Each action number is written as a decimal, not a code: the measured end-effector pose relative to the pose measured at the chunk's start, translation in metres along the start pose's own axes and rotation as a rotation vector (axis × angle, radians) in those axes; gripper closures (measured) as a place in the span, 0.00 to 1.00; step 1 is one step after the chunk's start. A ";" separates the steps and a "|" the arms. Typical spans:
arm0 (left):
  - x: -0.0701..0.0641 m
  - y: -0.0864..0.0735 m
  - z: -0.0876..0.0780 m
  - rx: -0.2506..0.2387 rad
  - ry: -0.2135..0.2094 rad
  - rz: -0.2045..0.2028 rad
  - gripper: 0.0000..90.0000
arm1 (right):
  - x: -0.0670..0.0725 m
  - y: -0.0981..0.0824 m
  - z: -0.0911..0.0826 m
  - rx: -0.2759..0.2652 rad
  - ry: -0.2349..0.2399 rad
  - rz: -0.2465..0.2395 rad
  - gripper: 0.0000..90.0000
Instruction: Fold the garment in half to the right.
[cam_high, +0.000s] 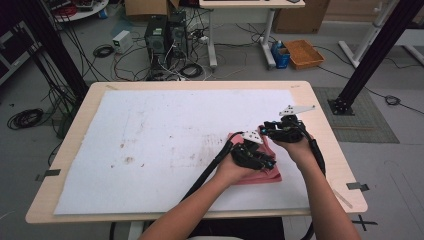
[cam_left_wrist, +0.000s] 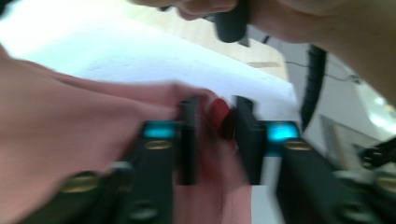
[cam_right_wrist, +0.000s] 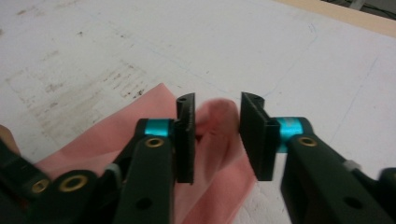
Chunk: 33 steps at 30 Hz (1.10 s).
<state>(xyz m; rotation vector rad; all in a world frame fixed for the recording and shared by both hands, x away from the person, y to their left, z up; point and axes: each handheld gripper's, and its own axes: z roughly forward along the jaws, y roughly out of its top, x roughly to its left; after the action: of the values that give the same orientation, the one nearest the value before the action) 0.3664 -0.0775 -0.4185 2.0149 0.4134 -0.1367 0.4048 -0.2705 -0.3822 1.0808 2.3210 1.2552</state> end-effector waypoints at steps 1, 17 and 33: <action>-0.001 0.000 -0.004 -0.010 0.007 0.008 0.68 | 0.000 0.000 -0.002 -0.010 -0.009 -0.001 0.62; 0.025 -0.068 -0.145 -0.109 0.277 -0.079 0.52 | 0.025 0.000 0.022 0.052 0.002 -0.100 0.65; 0.026 -0.090 -0.157 -0.076 0.308 -0.105 0.52 | 0.007 -0.033 0.015 0.053 -0.055 -0.034 0.72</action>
<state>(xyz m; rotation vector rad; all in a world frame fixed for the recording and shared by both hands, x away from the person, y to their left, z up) 0.3469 0.1042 -0.4284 1.9436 0.7085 0.1251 0.3931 -0.2676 -0.4170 1.0740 2.3339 1.1433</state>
